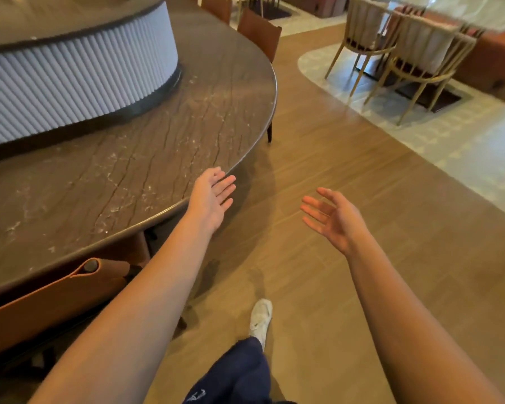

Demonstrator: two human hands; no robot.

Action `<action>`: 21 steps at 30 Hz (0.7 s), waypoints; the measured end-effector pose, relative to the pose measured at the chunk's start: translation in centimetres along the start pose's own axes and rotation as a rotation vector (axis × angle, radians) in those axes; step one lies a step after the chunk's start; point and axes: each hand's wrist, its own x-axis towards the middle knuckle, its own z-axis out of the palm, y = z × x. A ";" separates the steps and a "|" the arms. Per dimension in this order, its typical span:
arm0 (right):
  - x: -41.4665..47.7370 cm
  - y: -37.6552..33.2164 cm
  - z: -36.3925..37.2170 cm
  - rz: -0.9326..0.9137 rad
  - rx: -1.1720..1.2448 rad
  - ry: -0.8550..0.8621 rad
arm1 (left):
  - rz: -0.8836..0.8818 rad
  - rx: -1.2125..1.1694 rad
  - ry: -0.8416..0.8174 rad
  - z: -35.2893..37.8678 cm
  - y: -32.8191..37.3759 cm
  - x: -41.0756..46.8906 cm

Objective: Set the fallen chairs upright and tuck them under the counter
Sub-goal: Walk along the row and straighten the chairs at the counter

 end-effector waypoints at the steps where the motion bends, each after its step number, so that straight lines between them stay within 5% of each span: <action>1: 1.5 -1.1 -0.5 -0.005 0.003 0.003 | 0.001 -0.002 -0.012 1.3 0.3 1.7; 10: 15.2 -12.3 -2.0 -0.041 0.018 0.052 | -0.052 -0.067 -0.160 14.4 5.0 15.7; 21: 30.6 -24.3 -6.8 -0.047 0.064 0.045 | -0.044 -0.020 -0.153 29.3 7.2 31.0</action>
